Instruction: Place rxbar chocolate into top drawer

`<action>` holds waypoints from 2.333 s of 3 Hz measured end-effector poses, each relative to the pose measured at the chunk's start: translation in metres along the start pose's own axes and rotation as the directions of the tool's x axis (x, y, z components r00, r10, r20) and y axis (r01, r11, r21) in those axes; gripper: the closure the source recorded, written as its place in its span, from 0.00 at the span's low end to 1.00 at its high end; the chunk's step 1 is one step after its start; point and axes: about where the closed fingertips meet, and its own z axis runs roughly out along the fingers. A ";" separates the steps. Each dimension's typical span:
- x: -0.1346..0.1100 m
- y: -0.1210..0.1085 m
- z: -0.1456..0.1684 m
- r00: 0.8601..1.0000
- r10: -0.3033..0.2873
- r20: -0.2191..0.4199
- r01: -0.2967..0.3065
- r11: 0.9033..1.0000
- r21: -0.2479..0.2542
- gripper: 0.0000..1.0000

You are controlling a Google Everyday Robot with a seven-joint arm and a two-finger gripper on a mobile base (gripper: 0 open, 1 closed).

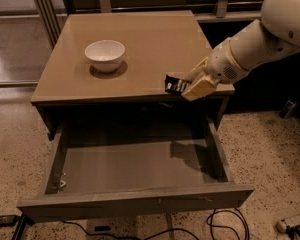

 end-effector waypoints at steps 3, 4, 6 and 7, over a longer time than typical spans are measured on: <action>0.050 0.087 0.106 1.000 0.011 -0.003 -0.012 0.994 -0.107 1.00; 0.085 0.112 0.155 0.996 0.058 -0.065 -0.060 0.998 -0.029 1.00; 0.089 0.092 0.187 0.988 0.157 -0.014 -0.154 0.981 0.121 1.00; 0.089 0.092 0.187 0.988 0.153 -0.015 -0.150 0.981 0.121 1.00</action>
Offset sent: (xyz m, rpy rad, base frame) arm -0.0749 0.0548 -0.1378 0.0393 0.1453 0.0879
